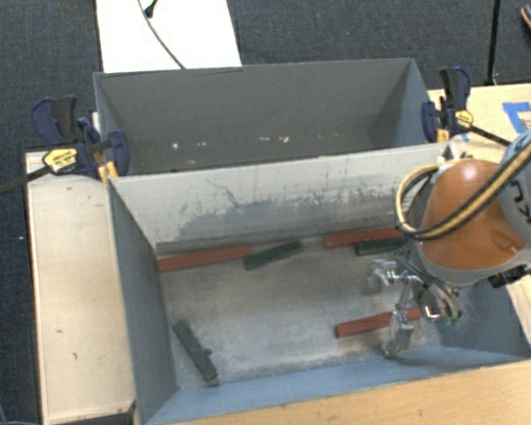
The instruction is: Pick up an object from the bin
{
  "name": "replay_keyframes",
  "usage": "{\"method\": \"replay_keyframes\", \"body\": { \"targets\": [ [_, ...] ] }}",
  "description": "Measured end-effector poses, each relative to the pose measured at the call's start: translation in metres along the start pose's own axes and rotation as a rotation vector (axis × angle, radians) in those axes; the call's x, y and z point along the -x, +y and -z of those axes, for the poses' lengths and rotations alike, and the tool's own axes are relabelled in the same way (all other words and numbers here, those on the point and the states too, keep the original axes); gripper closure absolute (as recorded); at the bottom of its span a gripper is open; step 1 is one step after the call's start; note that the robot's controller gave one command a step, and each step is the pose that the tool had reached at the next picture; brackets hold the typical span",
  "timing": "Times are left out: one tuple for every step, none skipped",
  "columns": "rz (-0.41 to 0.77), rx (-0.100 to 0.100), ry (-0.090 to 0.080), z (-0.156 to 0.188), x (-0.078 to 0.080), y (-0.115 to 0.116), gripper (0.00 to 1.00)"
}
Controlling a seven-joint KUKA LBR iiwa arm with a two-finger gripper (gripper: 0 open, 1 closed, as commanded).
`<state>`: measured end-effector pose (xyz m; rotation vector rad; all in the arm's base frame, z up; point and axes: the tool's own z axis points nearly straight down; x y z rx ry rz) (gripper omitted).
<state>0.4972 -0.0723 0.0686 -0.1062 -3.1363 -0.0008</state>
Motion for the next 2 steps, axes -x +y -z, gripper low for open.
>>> {"method": "replay_keyframes", "body": {
  "targets": [
    [0.003,0.000,-0.005,0.002,0.002,0.000,1.00],
    [-0.020,-0.002,-0.016,0.148,0.031,-0.032,1.00]
  ]
}}
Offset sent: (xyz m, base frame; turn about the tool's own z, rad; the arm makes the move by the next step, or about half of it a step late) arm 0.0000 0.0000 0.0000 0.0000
